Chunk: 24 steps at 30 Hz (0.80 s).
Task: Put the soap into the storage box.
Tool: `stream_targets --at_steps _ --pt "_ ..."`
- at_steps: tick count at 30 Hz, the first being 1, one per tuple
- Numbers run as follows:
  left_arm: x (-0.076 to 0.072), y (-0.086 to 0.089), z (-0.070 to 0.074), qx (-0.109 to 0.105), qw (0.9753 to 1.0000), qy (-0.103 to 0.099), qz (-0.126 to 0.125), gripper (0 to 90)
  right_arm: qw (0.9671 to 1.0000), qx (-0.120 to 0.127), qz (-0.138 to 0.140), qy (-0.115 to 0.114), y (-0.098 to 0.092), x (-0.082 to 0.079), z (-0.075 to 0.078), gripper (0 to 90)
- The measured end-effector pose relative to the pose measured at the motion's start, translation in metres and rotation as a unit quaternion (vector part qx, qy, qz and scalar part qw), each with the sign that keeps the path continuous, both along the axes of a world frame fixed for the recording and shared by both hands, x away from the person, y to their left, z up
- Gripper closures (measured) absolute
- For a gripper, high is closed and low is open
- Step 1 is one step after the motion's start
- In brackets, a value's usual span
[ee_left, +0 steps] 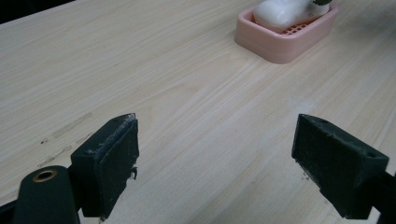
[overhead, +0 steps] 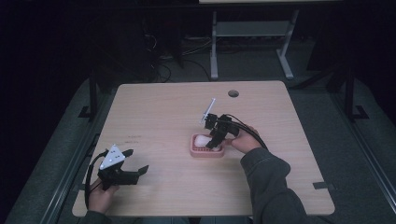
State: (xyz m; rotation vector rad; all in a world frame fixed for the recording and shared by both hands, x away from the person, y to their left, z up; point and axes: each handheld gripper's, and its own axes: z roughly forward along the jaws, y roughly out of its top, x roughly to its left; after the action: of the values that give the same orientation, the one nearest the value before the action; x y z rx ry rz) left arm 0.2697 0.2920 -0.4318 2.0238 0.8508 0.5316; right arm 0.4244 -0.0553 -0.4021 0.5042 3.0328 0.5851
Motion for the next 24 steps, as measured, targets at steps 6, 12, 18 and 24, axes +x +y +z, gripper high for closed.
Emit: stream_targets --at_steps 6,12,18,24 --pt "0.000 0.000 0.000 0.000 1.0000 0.000 0.000 14.5 1.0000 0.000 -0.003 -0.008 -0.003 -0.004 0.004 39.5" --pt "0.000 -0.001 0.000 0.002 1.0000 0.000 0.000 14.5 0.9999 0.007 -0.007 -0.010 -0.007 -0.007 0.006 38.9" --pt "0.000 -0.001 -0.001 0.001 1.0000 0.001 0.000 14.5 0.9998 0.011 -0.015 -0.011 -0.012 -0.008 0.007 36.3" --pt "0.000 -0.001 -0.001 0.001 1.0000 0.002 0.000 14.5 0.9997 0.012 -0.021 -0.011 -0.017 -0.009 0.006 34.5"
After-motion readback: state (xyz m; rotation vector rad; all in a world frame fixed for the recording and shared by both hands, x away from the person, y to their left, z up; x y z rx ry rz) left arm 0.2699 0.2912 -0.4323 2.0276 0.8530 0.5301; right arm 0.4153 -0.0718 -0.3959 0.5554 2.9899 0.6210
